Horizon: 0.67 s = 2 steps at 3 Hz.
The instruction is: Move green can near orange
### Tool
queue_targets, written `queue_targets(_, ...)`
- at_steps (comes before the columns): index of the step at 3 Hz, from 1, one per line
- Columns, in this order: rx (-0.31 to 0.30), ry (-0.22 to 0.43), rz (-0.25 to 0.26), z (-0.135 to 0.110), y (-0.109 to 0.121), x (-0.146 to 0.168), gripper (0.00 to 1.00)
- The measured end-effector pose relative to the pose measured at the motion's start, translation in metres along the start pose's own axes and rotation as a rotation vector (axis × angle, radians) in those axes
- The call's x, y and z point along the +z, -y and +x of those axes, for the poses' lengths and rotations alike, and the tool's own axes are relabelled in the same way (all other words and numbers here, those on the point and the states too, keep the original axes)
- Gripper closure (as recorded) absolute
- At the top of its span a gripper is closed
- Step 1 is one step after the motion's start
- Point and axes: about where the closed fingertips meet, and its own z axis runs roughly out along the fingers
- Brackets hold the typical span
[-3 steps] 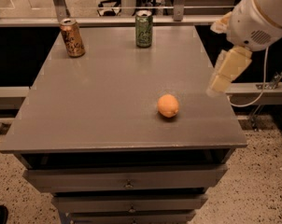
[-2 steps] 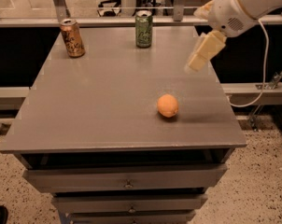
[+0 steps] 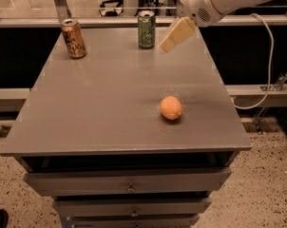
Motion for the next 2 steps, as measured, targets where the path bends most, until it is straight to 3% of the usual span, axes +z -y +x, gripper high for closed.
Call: queue_targets(2,0.045,0.038,0.022,-0.001,0.008,0.0075,0.0)
